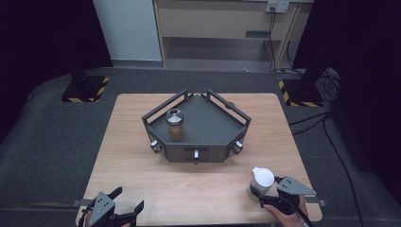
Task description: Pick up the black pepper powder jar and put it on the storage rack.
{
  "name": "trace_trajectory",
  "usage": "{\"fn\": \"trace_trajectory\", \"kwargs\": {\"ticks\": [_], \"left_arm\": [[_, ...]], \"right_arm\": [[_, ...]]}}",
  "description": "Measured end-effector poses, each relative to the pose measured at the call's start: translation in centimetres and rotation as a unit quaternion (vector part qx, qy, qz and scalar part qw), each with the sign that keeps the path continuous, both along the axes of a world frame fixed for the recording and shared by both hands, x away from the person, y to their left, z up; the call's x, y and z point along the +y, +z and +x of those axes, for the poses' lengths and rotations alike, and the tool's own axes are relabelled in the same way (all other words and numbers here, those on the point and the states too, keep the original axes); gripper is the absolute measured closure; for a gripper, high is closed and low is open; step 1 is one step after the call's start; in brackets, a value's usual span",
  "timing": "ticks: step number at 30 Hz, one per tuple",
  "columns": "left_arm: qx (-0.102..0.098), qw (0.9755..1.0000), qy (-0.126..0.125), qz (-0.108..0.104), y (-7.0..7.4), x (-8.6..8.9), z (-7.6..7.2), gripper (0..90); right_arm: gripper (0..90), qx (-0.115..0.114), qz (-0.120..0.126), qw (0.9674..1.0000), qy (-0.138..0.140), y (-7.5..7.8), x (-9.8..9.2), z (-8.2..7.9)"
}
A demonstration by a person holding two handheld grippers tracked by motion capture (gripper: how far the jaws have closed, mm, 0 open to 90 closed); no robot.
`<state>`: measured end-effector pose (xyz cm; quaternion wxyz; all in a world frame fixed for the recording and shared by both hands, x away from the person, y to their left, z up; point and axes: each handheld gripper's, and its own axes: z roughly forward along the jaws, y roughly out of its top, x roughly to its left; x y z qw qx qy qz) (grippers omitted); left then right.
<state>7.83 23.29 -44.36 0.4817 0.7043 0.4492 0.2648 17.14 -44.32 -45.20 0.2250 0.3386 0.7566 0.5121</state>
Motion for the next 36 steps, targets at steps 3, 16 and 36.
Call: {"fn": "trace_trajectory", "kwargs": {"ticks": [3, 16, 36], "left_arm": [[0.000, 1.0000, 0.000, 0.000, 0.0, 0.0, 0.0, 5.0], [0.002, 1.0000, -0.003, 0.002, 0.0, -0.1, 0.1, 5.0], [0.003, 1.0000, -0.004, 0.002, -0.1, -0.1, 0.3, 5.0]], "right_arm": [[30.5, -0.001, 0.000, 1.0000, -0.002, 0.0, -0.1, 0.1], [30.8, -0.009, 0.007, 0.9998, -0.014, -0.6, 0.2, -0.5], [31.0, -0.001, 0.014, 0.9987, -0.050, 0.1, 1.1, -1.5]]}}
